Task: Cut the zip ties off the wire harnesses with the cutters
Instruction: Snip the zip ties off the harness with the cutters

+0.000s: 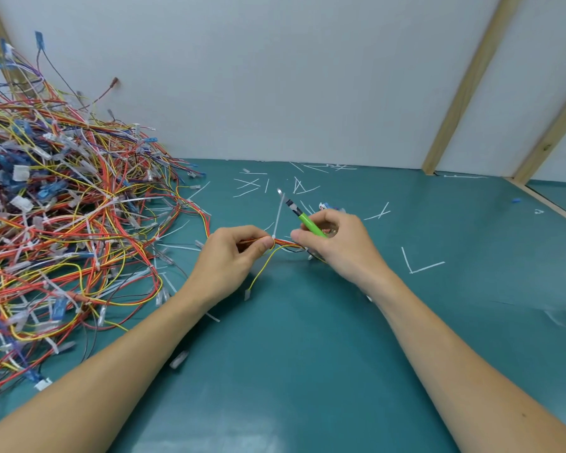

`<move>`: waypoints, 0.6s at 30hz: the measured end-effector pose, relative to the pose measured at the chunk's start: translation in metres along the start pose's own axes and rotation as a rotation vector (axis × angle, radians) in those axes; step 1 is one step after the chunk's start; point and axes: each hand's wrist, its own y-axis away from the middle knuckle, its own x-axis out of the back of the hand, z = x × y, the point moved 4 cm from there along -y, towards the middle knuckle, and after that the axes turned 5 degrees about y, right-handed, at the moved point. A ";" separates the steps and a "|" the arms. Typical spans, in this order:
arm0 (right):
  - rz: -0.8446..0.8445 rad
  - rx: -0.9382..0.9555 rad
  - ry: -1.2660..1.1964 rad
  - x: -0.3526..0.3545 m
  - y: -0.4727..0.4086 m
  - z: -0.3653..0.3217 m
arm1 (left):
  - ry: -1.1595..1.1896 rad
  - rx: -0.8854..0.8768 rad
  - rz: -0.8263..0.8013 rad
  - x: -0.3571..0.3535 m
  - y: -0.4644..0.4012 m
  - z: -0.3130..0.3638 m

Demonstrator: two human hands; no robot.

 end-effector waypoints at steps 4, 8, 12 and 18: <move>0.093 0.111 0.178 0.026 -0.006 0.000 | -0.021 0.039 0.015 0.001 -0.002 -0.004; -0.132 0.141 0.290 0.038 -0.009 0.008 | -0.018 0.060 0.041 0.002 -0.003 -0.006; -0.180 0.164 0.370 0.033 -0.009 0.012 | -0.040 0.099 0.043 0.002 -0.004 -0.009; -0.086 0.227 0.419 0.032 -0.010 0.007 | -0.035 0.094 0.054 0.002 -0.004 -0.010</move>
